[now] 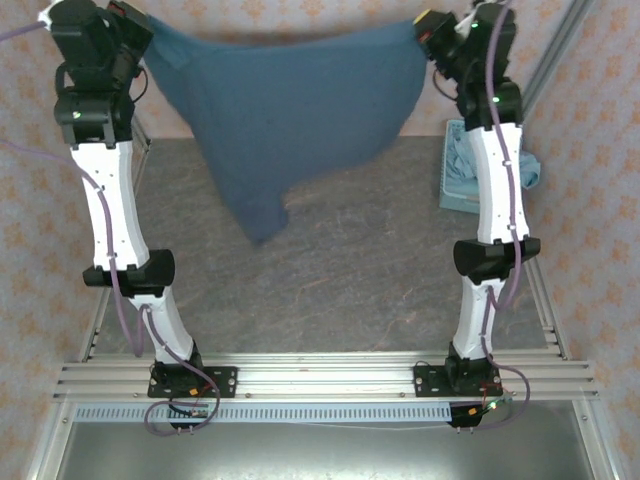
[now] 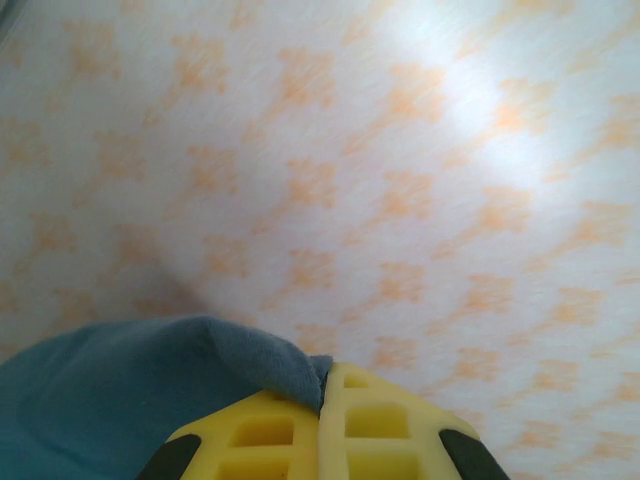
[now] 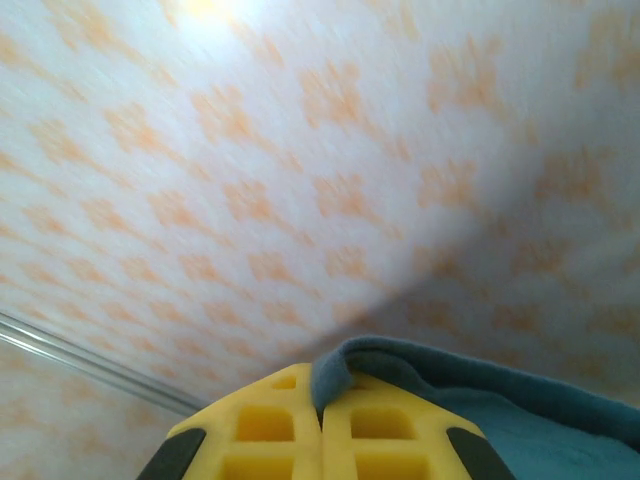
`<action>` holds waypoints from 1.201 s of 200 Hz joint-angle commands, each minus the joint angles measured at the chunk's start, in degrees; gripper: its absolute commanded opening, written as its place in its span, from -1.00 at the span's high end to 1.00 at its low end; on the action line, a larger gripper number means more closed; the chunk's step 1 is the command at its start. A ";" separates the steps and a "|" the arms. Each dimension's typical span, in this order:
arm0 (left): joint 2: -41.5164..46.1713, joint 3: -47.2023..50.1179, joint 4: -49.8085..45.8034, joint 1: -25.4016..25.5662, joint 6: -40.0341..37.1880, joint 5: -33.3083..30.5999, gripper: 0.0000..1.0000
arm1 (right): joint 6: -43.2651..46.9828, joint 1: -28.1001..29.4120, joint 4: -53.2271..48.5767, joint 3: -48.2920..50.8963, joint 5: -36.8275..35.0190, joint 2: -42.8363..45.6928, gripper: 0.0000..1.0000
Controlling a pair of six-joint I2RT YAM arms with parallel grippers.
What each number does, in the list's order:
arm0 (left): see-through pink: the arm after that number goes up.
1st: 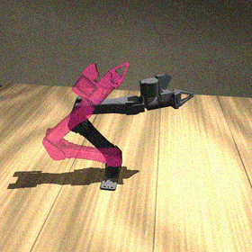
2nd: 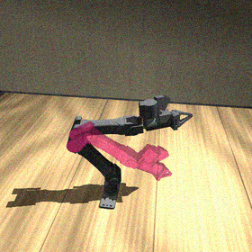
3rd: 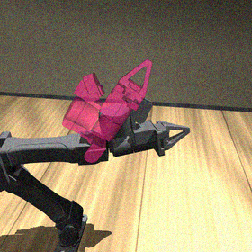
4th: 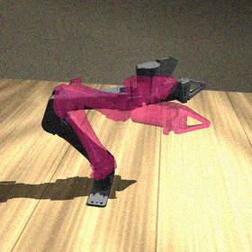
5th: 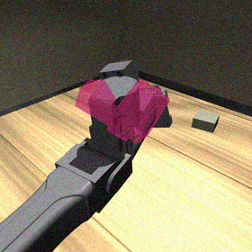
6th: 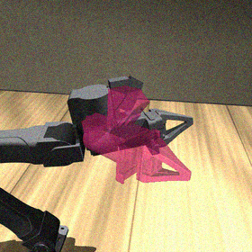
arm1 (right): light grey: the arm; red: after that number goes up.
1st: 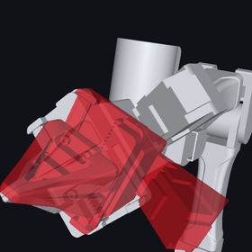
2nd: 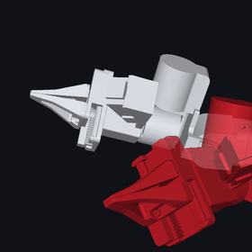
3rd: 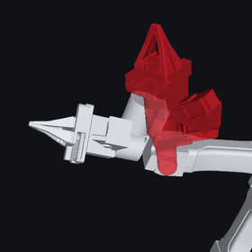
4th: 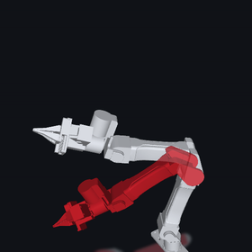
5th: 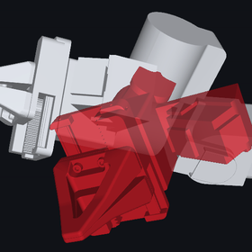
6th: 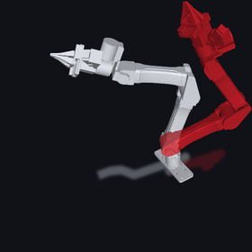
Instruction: Fold and stack the t-shirts
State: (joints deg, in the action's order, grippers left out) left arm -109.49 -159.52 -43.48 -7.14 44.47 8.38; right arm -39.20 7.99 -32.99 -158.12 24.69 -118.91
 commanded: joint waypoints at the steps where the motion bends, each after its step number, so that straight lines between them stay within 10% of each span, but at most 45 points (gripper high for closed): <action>1: 8.64 4.54 -1.40 -0.01 -1.98 1.39 1.00 | 0.42 -2.13 -3.37 -1.32 -0.83 0.73 1.00; 36: 30.36 44.97 -3.02 3.25 0.31 -2.63 1.00 | 4.66 -2.37 -13.63 11.49 -1.44 5.27 1.00; 103: 54.81 122.57 10.67 13.00 20.27 3.43 1.00 | -2.89 -1.04 9.23 89.27 -6.53 28.92 1.00; 240: 69.92 135.34 -3.90 20.06 37.89 8.14 1.00 | -3.61 4.14 -8.78 113.12 -16.68 43.05 1.00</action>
State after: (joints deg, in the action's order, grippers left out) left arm -40.23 -23.97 -43.90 12.45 78.32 16.16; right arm -43.66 11.97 -35.62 -44.03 12.36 -77.25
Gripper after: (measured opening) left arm 0.043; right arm 0.040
